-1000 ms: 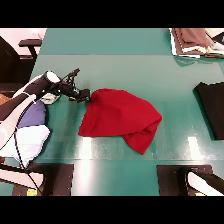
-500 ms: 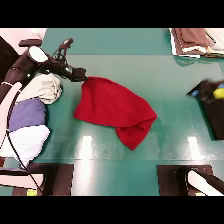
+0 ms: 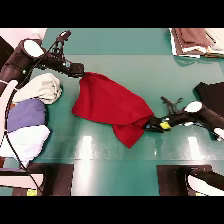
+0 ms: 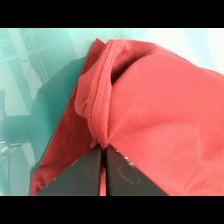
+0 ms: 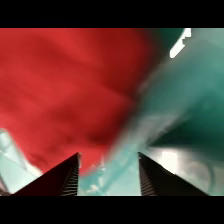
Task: Fold the shirts.
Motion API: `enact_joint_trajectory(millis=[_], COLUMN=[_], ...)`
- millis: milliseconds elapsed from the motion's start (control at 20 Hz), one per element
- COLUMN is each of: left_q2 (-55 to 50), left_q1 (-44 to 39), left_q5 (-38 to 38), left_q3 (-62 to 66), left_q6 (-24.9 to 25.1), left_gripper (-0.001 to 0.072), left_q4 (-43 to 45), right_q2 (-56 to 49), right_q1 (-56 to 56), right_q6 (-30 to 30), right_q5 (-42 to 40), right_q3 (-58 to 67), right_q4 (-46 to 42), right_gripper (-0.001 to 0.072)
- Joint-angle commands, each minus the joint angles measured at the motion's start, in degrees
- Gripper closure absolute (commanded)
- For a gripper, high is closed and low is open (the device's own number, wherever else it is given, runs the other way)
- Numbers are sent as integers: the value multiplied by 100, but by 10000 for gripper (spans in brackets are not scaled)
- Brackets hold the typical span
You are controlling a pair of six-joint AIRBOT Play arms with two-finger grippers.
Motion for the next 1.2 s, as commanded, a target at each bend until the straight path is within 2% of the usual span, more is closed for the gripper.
enact_joint_trajectory(millis=[0, 100, 150, 350, 500, 800, 1000, 1150], left_q2=[7, 33, 85, 673, 1429, 3060, 3755, 3958], left_q1=[2, 2, 2, 2, 2, 0, 0, 0], left_q5=[-79, -109, -111, -166, -258, -243, -37, 201], left_q3=[13, 15, 44, 621, 1290, 2500, 3064, 3084], left_q6=[-7, -9, -9, -26, -24, -160, -249, -286], left_gripper=[685, 685, 686, 686, 686, 686, 687, 687], left_q4=[11, 11, 37, 466, 564, 531, 518, 525], right_q2=[-588, -734, -704, 188, 1241, 2553, 2802, 2599], right_q1=[688, 730, 678, -11, -896, -2256, -2586, -2688], right_q6=[-11, -11, -9, 422, 446, 289, 286, 289], right_q5=[-717, -710, -638, 260, 1174, 2179, 2352, 2697], right_q3=[299, 577, 728, 1563, 2673, 5228, 6301, 7060], right_q4=[87, 70, -85, -1690, -2568, -2658, -2669, -2754], right_gripper=[387, 662, 695, 696, 696, 696, 696, 696])
